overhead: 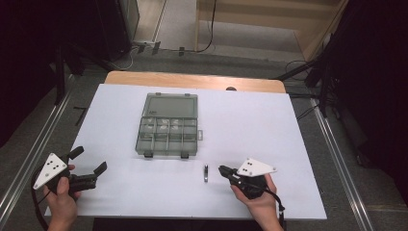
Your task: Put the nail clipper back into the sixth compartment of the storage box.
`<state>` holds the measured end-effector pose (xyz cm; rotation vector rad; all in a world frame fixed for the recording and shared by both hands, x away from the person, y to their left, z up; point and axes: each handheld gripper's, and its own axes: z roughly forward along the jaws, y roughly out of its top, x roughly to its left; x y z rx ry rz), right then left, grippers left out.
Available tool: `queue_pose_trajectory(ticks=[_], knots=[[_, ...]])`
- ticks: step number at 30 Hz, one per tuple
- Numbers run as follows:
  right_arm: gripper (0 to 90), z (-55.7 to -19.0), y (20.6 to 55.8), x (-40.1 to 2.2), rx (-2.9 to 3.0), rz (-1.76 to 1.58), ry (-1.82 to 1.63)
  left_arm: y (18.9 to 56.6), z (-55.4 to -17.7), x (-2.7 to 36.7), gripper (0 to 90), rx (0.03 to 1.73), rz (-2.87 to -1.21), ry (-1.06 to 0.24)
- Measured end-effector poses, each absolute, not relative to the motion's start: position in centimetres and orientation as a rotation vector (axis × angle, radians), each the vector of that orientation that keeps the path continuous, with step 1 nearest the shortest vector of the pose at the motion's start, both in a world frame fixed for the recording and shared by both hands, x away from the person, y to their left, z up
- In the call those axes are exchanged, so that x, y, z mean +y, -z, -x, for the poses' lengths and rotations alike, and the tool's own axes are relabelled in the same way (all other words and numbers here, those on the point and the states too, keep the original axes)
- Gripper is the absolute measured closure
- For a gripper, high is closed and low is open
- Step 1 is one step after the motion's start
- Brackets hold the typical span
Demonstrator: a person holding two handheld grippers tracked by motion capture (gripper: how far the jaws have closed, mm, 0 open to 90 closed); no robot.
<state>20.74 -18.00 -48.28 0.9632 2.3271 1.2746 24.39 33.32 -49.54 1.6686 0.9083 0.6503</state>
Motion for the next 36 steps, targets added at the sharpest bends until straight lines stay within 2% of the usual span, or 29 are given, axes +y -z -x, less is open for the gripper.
queue_pose_trajectory(ticks=[8, 14, 36], knots=[[90.0, -23.2, 48.3, -14.4, 2.512, -0.88, -1.219, 49.5, -24.3, 33.3, 0.0, 0.907, -1.668, -0.651], [90.0, -23.7, 49.3, -12.1, 2.576, -0.809, -1.115, 49.5, -24.3, 33.4, 0.0, 0.915, -1.666, -0.664], [90.0, -22.7, 50.8, -12.4, 2.662, -0.807, -1.006, 49.5, -24.3, 33.3, 0.0, 0.919, -1.668, -0.665]])
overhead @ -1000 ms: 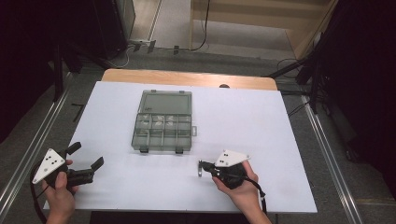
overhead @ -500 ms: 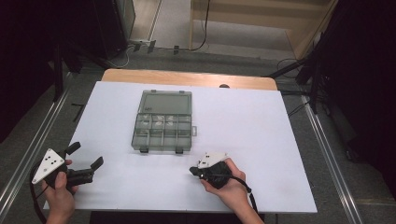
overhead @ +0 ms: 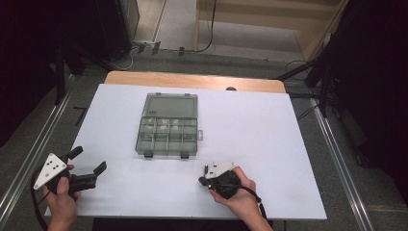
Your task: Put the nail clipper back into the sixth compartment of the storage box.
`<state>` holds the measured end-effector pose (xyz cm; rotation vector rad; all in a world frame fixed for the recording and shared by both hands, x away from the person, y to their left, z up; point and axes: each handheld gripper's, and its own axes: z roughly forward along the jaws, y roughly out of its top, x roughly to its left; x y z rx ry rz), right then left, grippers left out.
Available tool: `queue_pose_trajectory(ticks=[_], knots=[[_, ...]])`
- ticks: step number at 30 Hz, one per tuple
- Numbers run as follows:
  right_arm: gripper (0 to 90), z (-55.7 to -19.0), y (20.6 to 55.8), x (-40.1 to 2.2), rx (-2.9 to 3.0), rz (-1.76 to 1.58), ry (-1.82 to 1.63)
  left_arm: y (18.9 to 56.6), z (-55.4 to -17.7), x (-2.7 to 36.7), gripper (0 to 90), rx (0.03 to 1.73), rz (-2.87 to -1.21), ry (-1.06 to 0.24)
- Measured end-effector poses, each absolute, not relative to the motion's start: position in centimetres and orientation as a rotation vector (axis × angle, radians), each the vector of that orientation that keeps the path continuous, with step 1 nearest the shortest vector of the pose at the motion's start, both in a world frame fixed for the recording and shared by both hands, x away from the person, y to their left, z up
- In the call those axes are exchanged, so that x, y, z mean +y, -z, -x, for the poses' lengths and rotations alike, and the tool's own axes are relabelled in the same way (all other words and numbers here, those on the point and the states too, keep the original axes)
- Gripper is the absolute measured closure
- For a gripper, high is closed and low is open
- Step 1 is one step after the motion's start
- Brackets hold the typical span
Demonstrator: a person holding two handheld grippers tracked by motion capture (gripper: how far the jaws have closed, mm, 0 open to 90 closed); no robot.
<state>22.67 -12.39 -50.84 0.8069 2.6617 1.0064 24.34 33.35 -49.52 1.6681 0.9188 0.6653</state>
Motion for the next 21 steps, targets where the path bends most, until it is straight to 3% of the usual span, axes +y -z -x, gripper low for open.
queue_pose_trajectory(ticks=[21], knots=[[90.0, -23.2, 51.0, -14.4, 2.625, -0.912, -0.961, 49.5, -24.3, 33.3, 0.0, 0.918, -1.668, -0.668]])
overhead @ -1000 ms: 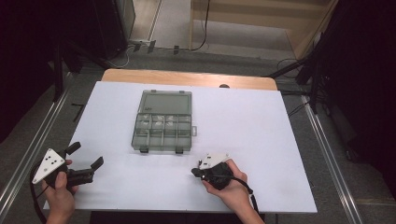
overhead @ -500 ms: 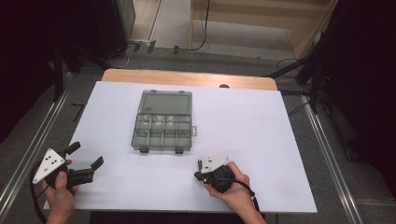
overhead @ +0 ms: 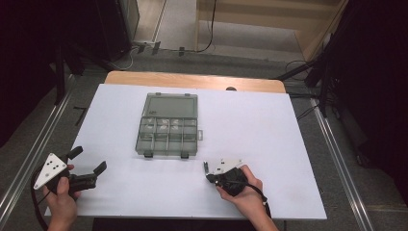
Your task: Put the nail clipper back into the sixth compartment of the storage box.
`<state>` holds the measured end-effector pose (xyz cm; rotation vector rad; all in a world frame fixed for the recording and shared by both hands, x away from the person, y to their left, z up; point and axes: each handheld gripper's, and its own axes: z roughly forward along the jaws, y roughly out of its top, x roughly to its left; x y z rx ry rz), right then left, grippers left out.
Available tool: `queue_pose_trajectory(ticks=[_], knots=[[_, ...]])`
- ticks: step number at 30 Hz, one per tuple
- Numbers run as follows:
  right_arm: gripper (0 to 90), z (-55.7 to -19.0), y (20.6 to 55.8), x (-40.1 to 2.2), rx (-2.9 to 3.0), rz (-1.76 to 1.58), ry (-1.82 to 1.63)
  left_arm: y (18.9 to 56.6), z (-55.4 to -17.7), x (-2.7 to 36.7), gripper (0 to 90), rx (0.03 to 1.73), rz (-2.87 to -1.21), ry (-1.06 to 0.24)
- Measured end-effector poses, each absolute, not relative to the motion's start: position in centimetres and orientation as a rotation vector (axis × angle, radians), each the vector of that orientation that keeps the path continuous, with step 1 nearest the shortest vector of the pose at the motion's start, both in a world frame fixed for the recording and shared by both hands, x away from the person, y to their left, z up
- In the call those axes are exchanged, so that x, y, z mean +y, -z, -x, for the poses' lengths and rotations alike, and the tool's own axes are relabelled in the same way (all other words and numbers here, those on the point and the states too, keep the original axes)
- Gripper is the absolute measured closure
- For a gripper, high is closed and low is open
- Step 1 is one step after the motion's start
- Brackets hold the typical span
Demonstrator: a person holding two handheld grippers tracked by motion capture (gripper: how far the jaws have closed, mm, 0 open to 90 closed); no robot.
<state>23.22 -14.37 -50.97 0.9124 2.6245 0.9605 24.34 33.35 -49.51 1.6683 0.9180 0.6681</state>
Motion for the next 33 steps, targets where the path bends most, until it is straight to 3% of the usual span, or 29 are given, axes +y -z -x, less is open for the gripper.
queue_pose_trajectory(ticks=[10, 21, 33], knots=[[90.0, -22.9, 49.9, -14.7, 2.569, -0.928, -1.023, 49.5, -24.4, 33.3, 0.0, 0.916, -1.668, -0.668], [90.0, -23.0, 51.1, -11.1, 2.608, -0.843, -0.971, 49.5, -24.4, 33.2, 0.0, 0.913, -1.674, -0.671], [90.0, -23.4, 51.1, -13.6, 2.592, -0.92, -0.959, 49.5, -24.4, 33.3, 0.0, 0.913, -1.672, -0.669]])
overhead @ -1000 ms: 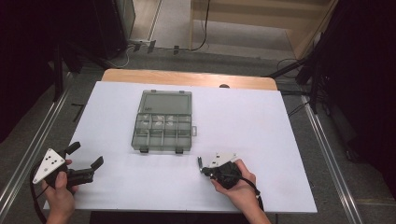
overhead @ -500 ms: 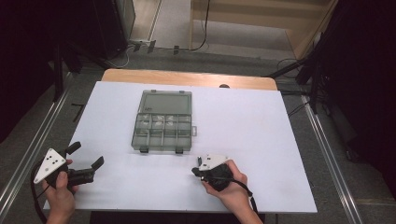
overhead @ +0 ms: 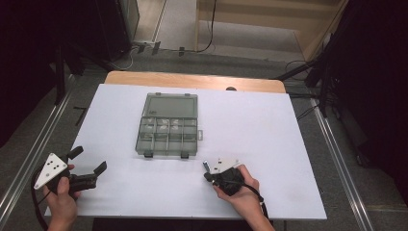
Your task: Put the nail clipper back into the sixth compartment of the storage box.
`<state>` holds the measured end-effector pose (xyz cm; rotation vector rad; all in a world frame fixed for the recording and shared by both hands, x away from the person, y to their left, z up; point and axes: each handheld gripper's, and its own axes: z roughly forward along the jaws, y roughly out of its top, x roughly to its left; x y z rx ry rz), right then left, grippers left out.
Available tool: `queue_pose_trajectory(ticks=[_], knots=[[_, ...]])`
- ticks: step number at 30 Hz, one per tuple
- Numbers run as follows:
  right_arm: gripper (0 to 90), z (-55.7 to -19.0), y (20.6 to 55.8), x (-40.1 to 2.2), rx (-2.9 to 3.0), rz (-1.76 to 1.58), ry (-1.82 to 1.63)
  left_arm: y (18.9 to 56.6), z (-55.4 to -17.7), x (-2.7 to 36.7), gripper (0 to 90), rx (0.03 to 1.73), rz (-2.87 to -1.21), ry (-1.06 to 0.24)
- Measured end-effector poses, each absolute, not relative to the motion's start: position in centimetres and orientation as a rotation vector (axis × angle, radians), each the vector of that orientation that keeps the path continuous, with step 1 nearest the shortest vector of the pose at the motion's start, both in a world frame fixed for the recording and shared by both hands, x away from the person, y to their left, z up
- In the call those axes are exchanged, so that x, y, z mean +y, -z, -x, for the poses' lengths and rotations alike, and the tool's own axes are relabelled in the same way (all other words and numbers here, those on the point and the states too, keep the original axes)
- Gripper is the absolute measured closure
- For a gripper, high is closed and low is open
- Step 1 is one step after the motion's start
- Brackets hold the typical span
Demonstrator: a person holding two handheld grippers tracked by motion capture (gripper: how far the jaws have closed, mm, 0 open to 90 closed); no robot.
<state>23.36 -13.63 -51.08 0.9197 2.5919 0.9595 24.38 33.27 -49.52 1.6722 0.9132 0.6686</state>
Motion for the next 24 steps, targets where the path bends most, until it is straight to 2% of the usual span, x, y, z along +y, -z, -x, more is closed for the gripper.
queue_pose_trajectory(ticks=[17, 19, 20, 22, 24], knots=[[88.2, -24.2, 51.4, -15.8, 2.555, -0.951, -0.975, 49.5, -24.4, 33.3, 0.0, 0.913, -1.67, -0.667], [81.0, -24.1, 51.2, -16.1, 2.57, -0.939, -1.013, 49.5, -24.3, 33.3, 0.0, 0.911, -1.672, -0.67], [72.7, -23.9, 50.7, -16.3, 2.57, -0.912, -1.052, 49.5, -24.4, 33.3, 0.0, 0.908, -1.676, -0.672], [69.3, -23.8, 50.4, -16.5, 2.553, -0.903, -1.09, 49.6, -24.4, 33.1, 0.0, 0.904, -1.683, -0.675], [58.4, -23.9, 49.7, -16.9, 2.531, -0.882, -1.161, 49.6, -24.5, 32.9, 0.0, 0.893, -1.701, -0.685]])
